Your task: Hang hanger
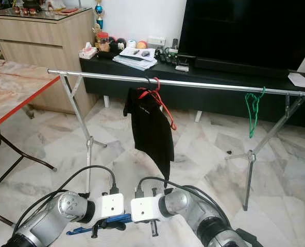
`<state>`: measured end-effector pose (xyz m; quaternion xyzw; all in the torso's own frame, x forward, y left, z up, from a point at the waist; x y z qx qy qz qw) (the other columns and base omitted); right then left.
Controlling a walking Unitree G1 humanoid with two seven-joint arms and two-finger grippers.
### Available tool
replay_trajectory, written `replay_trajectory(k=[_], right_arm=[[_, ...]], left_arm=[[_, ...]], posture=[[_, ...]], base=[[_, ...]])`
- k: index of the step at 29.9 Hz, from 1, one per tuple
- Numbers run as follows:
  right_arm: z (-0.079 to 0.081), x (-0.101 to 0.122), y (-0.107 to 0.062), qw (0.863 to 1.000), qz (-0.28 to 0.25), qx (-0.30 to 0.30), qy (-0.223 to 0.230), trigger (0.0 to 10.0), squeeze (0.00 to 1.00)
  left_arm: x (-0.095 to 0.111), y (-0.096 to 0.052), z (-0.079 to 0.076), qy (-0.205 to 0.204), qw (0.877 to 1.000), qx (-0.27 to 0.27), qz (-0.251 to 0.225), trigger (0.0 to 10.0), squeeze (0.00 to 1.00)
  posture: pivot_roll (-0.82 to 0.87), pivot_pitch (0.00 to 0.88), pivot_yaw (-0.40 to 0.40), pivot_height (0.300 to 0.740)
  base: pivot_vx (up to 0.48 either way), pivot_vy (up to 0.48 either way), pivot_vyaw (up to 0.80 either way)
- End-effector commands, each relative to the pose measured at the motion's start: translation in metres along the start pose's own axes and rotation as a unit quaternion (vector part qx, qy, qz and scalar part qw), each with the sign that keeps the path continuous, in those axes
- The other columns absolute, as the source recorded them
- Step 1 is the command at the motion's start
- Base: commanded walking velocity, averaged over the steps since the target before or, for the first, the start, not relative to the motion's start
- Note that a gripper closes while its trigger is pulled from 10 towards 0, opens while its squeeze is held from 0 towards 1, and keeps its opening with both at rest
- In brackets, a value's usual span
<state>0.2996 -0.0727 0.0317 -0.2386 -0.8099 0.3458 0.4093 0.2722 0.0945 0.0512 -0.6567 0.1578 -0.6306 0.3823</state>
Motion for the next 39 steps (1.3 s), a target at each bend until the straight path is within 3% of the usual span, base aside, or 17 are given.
replay_trajectory(k=[1, 15, 19, 20, 25, 26, 27, 28, 29, 30, 32, 33, 34, 35, 36, 37, 39], right_arm=[[-0.004, 0.003, -0.002, 1.0, -0.009, 0.001, -0.01, 0.0, 0.0], [0.018, -0.033, -0.035, 0.999, 0.018, 0.016, 0.039, 0.0, 0.0], [0.022, -0.041, -0.044, 0.998, 0.025, 0.014, 0.057, 0.0, 0.0], [0.023, -0.047, -0.048, 0.997, 0.035, 0.005, 0.072, 0.0, 0.0], [0.026, -0.064, -0.058, 0.99, 0.072, -0.037, 0.113, 0.0, 0.0], [0.026, -0.077, -0.064, 0.979, 0.097, -0.085, 0.156, 0.0, 0.0], [0.026, -0.077, -0.064, 0.979, 0.097, -0.085, 0.156, 0.0, 0.0], [0.028, -0.092, -0.073, 0.958, 0.128, -0.148, 0.212, 0.0, 0.0], [0.028, -0.092, -0.073, 0.958, 0.128, -0.148, 0.212, 0.0, 0.0], [0.028, -0.1, -0.078, 0.933, 0.144, -0.206, 0.258, 0.0, 0.0], [0.028, -0.102, -0.079, 0.924, 0.146, -0.227, 0.273, 0.0, 0.0], [0.026, -0.104, -0.08, 0.906, 0.14, -0.258, 0.305, 0.0, 0.0], [0.026, -0.104, -0.08, 0.906, 0.14, -0.258, 0.305, 0.0, 0.0], [0.025, -0.106, -0.08, 0.886, 0.134, -0.292, 0.335, 0.0, 0.0], [0.025, -0.106, -0.08, 0.886, 0.134, -0.292, 0.335, 0.0, 0.0], [0.025, -0.11, -0.083, 0.847, 0.13, -0.349, 0.381, 0.0, 0.0], [0.026, -0.118, -0.088, 0.727, 0.106, -0.477, 0.483, 0.0, 0.0]], left_arm=[[0.008, 0.0, 0.003, 0.013, 1.0, 0.004, -0.013, 10.0, 1.0], [-0.026, -0.025, 0.004, -0.025, 0.999, 0.004, 0.031, 10.0, 1.0], [-0.036, -0.029, 0.011, -0.05, 0.997, 0.037, 0.037, 10.0, 0.98], [-0.042, -0.034, 0.016, -0.061, 0.996, 0.057, 0.037, 10.0, 0.0], [-0.058, -0.046, 0.027, -0.091, 0.989, 0.106, 0.038, 10.0, 0.0], [-0.076, -0.054, 0.033, -0.114, 0.981, 0.148, 0.054, 10.0, 0.0], [-0.076, -0.054, 0.033, -0.114, 0.981, 0.148, 0.054, 10.0, 0.0], [-0.101, -0.061, 0.038, -0.146, 0.966, 0.201, 0.076, 10.0, 0.0], [-0.101, -0.061, 0.038, -0.146, 0.966, 0.201, 0.076, 10.0, 0.0], [-0.126, -0.064, 0.038, -0.183, 0.945, 0.256, 0.094, 10.0, 0.0], [-0.133, -0.065, 0.038, -0.196, 0.936, 0.274, 0.098, 10.0, 0.0], [-0.145, -0.065, 0.036, -0.224, 0.922, 0.298, 0.105, 10.0, 0.0], [-0.145, -0.065, 0.036, -0.224, 0.922, 0.298, 0.105, 10.0, 0.0], [-0.158, -0.064, 0.031, -0.246, 0.908, 0.318, 0.116, 10.0, 0.0], [-0.158, -0.064, 0.031, -0.246, 0.908, 0.318, 0.116, 10.0, 0.0], [-0.174, -0.06, 0.021, -0.273, 0.89, 0.341, 0.133, 10.0, 0.0], [-0.202, -0.052, -0.006, -0.324, 0.851, 0.384, 0.155, 10.0, 0.0]], posture=[[0.14, 0.0, -0.076, 0.74], [0.14, 0.0, -0.08, 0.74], [0.14, 0.0, -0.079, 0.74], [0.14, 0.0, -0.079, 0.74], [0.14, 0.0, -0.079, 0.74], [0.14, 0.0, -0.081, 0.74], [0.14, 0.0, -0.081, 0.74], [0.13, 0.0, -0.073, 0.74], [0.13, 0.0, -0.073, 0.74], [0.13, 0.0, -0.069, 0.74], [0.13, 0.0, -0.067, 0.74], [0.12, 0.0, -0.064, 0.74], [0.12, 0.0, -0.064, 0.74], [0.12, 0.0, -0.062, 0.74], [0.12, 0.0, -0.062, 0.74], [0.11, 0.0, -0.055, 0.74], [0.09, 0.0, -0.052, 0.74]], base=[[0.0, 0.0, 0.0], [0.0, 0.0, 0.0], [0.0, 0.0, 0.0], [0.0, 0.0, 0.0], [0.0, 0.0, 0.0], [0.0, 0.0, 0.0], [0.0, 0.0, 0.0], [0.0, 0.0, 0.0], [0.0, 0.0, 0.0], [0.0, 0.0, 0.0], [0.0, 0.0, 0.0], [0.0, 0.0, 0.0], [0.0, 0.0, 0.0], [0.0, 0.0, 0.0], [0.0, 0.0, 0.0], [0.0, 0.0, 0.0], [0.0, 0.0, 0.0]])
Point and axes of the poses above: a point about 5 cm out from each wrist's last joint towards the gripper, its own y axis pointing out of the wrist towards the gripper, its own x axis along the axis of the wrist's last joint, z = x × y, the point moved 2 cm from there along y, pointing out of the wrist towards the gripper, and after that the axes turned 15 degrees about -y, right-handed, at the moved point
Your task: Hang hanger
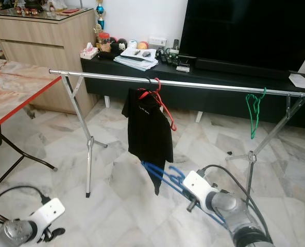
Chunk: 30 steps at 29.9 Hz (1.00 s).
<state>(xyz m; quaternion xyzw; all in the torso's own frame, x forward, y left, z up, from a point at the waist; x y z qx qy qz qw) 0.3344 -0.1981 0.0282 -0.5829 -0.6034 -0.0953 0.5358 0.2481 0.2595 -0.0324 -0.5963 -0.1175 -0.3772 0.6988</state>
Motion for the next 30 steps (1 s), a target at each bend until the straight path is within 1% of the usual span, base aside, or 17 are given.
replay_trajectory(k=[1, 2, 3, 4, 5, 7, 8, 9, 11, 13, 18, 22, 23, 24, 25, 27, 30], right_arm=[[-0.015, -0.015, -0.008, 0.978, 0.0, -0.133, 0.159, 0.0, 0.0], [-0.013, -0.017, -0.009, 0.969, -0.008, -0.155, 0.191, 0.0, 0.0], [-0.013, -0.017, -0.009, 0.969, -0.008, -0.155, 0.191, 0.0, 0.0], [-0.009, -0.021, -0.011, 0.96, -0.006, -0.179, 0.217, 0.0, 0.0], [-0.007, -0.023, -0.013, 0.956, 0.0, -0.19, 0.226, 0.0, 0.0], [-0.006, -0.029, -0.017, 0.938, 0.014, -0.233, 0.256, 0.0, 0.0], [-0.006, -0.029, -0.017, 0.938, 0.014, -0.233, 0.256, 0.0, 0.0], [-0.006, -0.029, -0.018, 0.937, 0.013, -0.237, 0.258, 0.0, 0.0], [-0.005, -0.028, -0.018, 0.941, 0.009, -0.232, 0.245, 0.0, 0.0], [-0.005, -0.027, -0.019, 0.941, 0.01, -0.233, 0.245, 0.0, 0.0], [0.002, -0.049, -0.031, 0.932, 0.034, -0.255, 0.256, 0.0, 0.0], [0.007, -0.055, -0.039, 0.933, 0.045, -0.259, 0.244, 0.0, 0.0], [0.008, -0.056, -0.041, 0.934, 0.046, -0.26, 0.24, 2.2, 0.0], [0.01, -0.055, -0.043, 0.934, 0.039, -0.261, 0.242, 9.5, 0.0], [0.009, -0.053, -0.043, 0.934, 0.029, -0.262, 0.242, 10.0, 0.0], [0.009, -0.05, -0.043, 0.932, 0.015, -0.269, 0.243, 10.0, 0.0], [0.012, -0.052, -0.043, 0.922, 0.012, -0.28, 0.268, 10.0, 0.0]], left_arm=[[-0.05, -0.001, -0.015, -0.061, 0.996, 0.04, 0.051, 10.0, 0.0], [-0.061, -0.003, -0.021, -0.082, 0.994, 0.044, 0.061, 10.0, 0.0], [-0.061, -0.003, -0.021, -0.082, 0.994, 0.044, 0.061, 10.0, 0.0], [-0.079, -0.005, -0.034, -0.119, 0.988, 0.043, 0.083, 10.0, 0.0], [-0.088, -0.007, -0.04, -0.135, 0.985, 0.042, 0.094, 10.0, 0.0], [-0.111, -0.013, -0.059, -0.206, 0.969, 0.036, 0.128, 10.0, 0.0], [-0.111, -0.013, -0.059, -0.206, 0.969, 0.036, 0.128, 10.0, 0.0], [-0.118, -0.016, -0.063, -0.222, 0.965, 0.036, 0.137, 10.0, 0.0], [-0.133, -0.022, -0.072, -0.249, 0.955, 0.041, 0.158, 10.0, 0.0], [-0.134, -0.023, -0.073, -0.252, 0.954, 0.045, 0.159, 10.0, 0.0], [-0.133, -0.023, -0.071, -0.276, 0.949, 0.064, 0.136, 10.0, 0.0], [-0.133, -0.023, -0.069, -0.269, 0.952, 0.064, 0.134, 10.0, 0.0], [-0.133, -0.023, -0.067, -0.267, 0.952, 0.065, 0.132, 10.0, 0.0], [-0.132, -0.023, -0.063, -0.269, 0.952, 0.07, 0.128, 10.0, 0.0], [-0.132, -0.023, -0.062, -0.27, 0.952, 0.072, 0.127, 10.0, 0.0], [-0.132, -0.023, -0.061, -0.269, 0.952, 0.073, 0.126, 10.0, 0.0], [-0.131, -0.022, -0.061, -0.265, 0.954, 0.068, 0.125, 10.0, 0.0]], posture=[[0.09, 0.0, -0.053, 0.74], [0.09, 0.0, -0.051, 0.74], [0.09, 0.0, -0.051, 0.74], [0.09, 0.0, -0.049, 0.74], [0.09, 0.0, -0.049, 0.74], [0.09, 0.0, -0.046, 0.74], [0.09, 0.0, -0.046, 0.74], [0.09, 0.0, -0.045, 0.74], [0.07, 0.0, -0.039, 0.74], [0.07, 0.0, -0.04, 0.74], [0.08, 0.0, -0.034, 0.74], [0.09, 0.0, -0.032, 0.74], [0.08, 0.0, -0.03, 0.74], [0.08, 0.0, -0.021, 0.74], [0.08, 0.0, -0.019, 0.74], [0.07, 0.0, -0.014, 0.74], [0.07, 0.0, -0.005, 0.74]], base=[[0.0, 0.0, 0.0], [0.0, 0.0, 0.0], [0.0, 0.0, 0.0], [0.0, 0.0, 0.0], [0.0, 0.0, 0.0], [0.0, 0.0, 0.0], [0.0, 0.0, 0.0], [0.0, 0.0, 0.0], [0.0, 0.0, 0.0], [0.0, 0.0, 0.0], [0.0, 0.0, 0.0], [0.0, 0.0, 0.0], [0.0, 0.0, 0.0], [0.0, 0.0, 0.0], [0.0, 0.0, 0.0], [0.0, 0.0, 0.0], [0.0, 0.0, 0.0]])
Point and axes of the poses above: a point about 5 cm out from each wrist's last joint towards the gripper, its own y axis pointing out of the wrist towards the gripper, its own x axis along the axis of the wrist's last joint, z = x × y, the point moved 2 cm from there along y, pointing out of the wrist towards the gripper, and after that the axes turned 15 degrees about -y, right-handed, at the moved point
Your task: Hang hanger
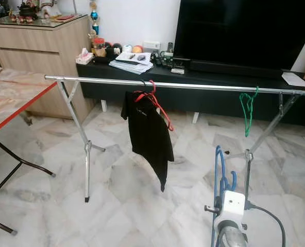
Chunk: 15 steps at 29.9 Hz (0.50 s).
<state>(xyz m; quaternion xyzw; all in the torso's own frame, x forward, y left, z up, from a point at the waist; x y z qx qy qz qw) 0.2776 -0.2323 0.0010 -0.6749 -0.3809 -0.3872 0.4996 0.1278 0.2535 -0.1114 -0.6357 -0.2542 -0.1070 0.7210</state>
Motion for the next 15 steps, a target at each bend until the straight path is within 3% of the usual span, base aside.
replay_trajectory(k=[1, 15], right_arm=[[0.0, 0.0, -0.002, 1.0, -0.004, -0.009, 0.018, 10.0, 0.0], [-0.009, 0.006, -0.001, 1.0, -0.012, -0.008, 0.018, 10.0, 0.0]], left_arm=[[-0.003, 0.0, 0.0, 0.005, 1.0, -0.001, 0.006, 10.0, 0.0], [-0.016, -0.003, 0.0, 0.008, 1.0, -0.006, 0.025, 10.0, 0.0]], posture=[[0.07, 0.0, -0.002, 0.74], [0.06, 0.0, -0.001, 0.74]], base=[[0.0, 0.0, 0.0], [0.0, 0.0, 0.0]])
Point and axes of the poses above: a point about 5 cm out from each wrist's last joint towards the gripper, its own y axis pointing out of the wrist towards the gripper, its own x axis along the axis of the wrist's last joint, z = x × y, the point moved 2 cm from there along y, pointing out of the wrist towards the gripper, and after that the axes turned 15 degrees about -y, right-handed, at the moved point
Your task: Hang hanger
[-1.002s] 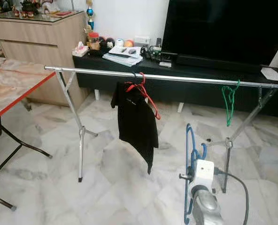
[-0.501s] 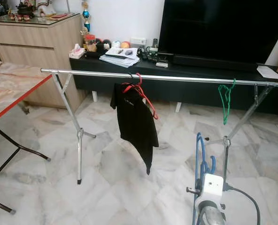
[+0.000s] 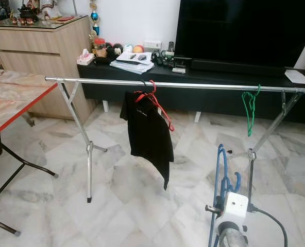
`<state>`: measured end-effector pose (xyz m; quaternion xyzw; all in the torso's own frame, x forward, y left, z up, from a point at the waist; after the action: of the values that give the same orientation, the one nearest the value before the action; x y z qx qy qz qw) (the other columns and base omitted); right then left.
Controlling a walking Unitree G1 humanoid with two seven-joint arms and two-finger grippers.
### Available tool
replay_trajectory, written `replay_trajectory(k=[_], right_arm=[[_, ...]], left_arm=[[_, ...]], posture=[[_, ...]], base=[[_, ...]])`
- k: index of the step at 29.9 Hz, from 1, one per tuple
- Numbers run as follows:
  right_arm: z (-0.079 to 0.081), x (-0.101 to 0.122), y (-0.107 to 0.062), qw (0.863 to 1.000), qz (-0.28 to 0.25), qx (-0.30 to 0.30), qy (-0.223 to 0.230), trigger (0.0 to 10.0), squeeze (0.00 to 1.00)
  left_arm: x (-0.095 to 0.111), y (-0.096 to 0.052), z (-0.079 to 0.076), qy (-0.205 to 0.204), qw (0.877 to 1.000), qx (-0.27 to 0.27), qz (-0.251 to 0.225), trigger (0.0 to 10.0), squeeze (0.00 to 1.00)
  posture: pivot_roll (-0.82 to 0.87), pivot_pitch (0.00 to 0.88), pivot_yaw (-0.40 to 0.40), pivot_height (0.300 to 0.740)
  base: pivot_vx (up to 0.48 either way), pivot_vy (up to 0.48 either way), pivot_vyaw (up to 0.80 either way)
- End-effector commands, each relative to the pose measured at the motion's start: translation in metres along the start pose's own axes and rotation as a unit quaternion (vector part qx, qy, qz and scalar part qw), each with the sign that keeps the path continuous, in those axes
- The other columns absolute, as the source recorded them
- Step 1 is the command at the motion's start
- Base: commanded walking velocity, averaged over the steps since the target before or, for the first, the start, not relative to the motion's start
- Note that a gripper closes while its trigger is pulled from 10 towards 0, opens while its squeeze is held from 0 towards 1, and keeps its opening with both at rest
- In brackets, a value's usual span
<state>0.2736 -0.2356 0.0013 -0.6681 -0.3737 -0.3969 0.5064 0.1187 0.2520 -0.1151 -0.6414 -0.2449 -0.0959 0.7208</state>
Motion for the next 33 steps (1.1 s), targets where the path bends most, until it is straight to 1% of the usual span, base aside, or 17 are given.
replay_trajectory(k=[1, 2, 4, 8, 12, 13, 18, 25, 29, 31, 33], right_arm=[[-0.002, 0.01, 0.004, 1.0, -0.014, -0.006, 0.002, 10.0, 0.0], [-0.002, 0.01, 0.004, 1.0, -0.014, -0.006, 0.002, 10.0, 0.0], [0.0, 0.015, 0.005, 1.0, -0.021, -0.004, -0.003, 10.0, 0.0], [-0.001, 0.017, 0.007, 1.0, -0.023, -0.003, -0.006, 10.0, 0.0], [-0.004, 0.02, 0.008, 1.0, -0.028, -0.011, -0.001, 10.0, 0.0], [-0.004, 0.02, 0.008, 1.0, -0.027, -0.016, 0.0, 10.0, 0.0], [-0.002, 0.021, 0.009, 1.0, -0.026, -0.016, 0.001, 10.0, 0.0], [-0.001, 0.025, 0.012, 0.999, -0.028, -0.017, 0.002, 10.0, 0.0], [-0.001, 0.027, 0.013, 0.999, -0.03, -0.017, 0.0, 10.0, 0.0], [-0.001, 0.028, 0.014, 0.999, -0.031, -0.018, -0.001, 10.0, 0.0], [-0.001, 0.028, 0.014, 0.999, -0.031, -0.019, -0.001, 10.0, 0.0]], left_arm=[[-0.013, -0.003, 0.003, 0.01, 1.0, -0.002, 0.016, 10.0, 0.0], [-0.013, -0.003, 0.003, 0.01, 1.0, -0.002, 0.016, 10.0, 0.0], [-0.019, -0.005, 0.008, 0.009, 1.0, 0.001, 0.023, 10.0, 0.0], [-0.022, -0.006, 0.013, 0.009, 1.0, 0.006, 0.028, 10.0, 0.0], [-0.025, -0.008, 0.017, 0.006, 0.999, 0.01, 0.034, 10.0, 0.0], [-0.029, -0.009, 0.018, 0.006, 0.999, 0.01, 0.04, 10.0, 0.0], [-0.034, -0.01, 0.019, 0.004, 0.999, 0.01, 0.044, 10.0, 0.0], [-0.039, -0.011, 0.014, 0.001, 0.999, 0.008, 0.047, 10.0, 0.0], [-0.037, -0.009, 0.007, 0.0, 0.999, 0.006, 0.046, 10.0, 0.0], [-0.032, -0.006, 0.001, 0.0, 0.999, 0.002, 0.043, 10.0, 0.0], [-0.03, -0.006, -0.001, 0.0, 0.999, 0.001, 0.042, 10.0, 0.0]], posture=[[0.07, 0.0, -0.004, 0.74], [0.07, 0.0, -0.004, 0.74], [0.07, 0.0, -0.004, 0.74], [0.07, 0.0, -0.005, 0.74], [0.07, 0.0, -0.005, 0.74], [0.07, 0.0, -0.003, 0.74], [0.07, 0.0, -0.004, 0.74], [0.08, 0.0, -0.008, 0.74], [0.08, 0.0, -0.01, 0.74], [0.08, 0.0, -0.01, 0.74], [0.08, 0.0, -0.01, 0.74]], base=[[0.0, 0.0, 0.0], [0.0, 0.0, 0.0], [0.0, 0.0, 0.0], [0.0, 0.0, 0.0], [0.245, 0.0, 0.0], [0.247, 0.0, 0.0], [0.249, 0.0, 0.0], [0.256, 0.0, 0.0], [0.263, 0.0, 0.0], [0.262, 0.0, 0.0], [0.262, 0.0, 0.0]])
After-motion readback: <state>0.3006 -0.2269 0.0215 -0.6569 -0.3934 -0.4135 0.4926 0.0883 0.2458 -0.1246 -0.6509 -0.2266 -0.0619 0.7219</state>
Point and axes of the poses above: a point about 5 cm out from each wrist's last joint towards the gripper, its own y axis pointing out of the wrist towards the gripper, its own x axis along the axis of the wrist's last joint, z = x × y, the point moved 2 cm from there along y, pointing out of the wrist towards the gripper, and after that the axes turned 15 degrees about -y, right-handed, at the moved point
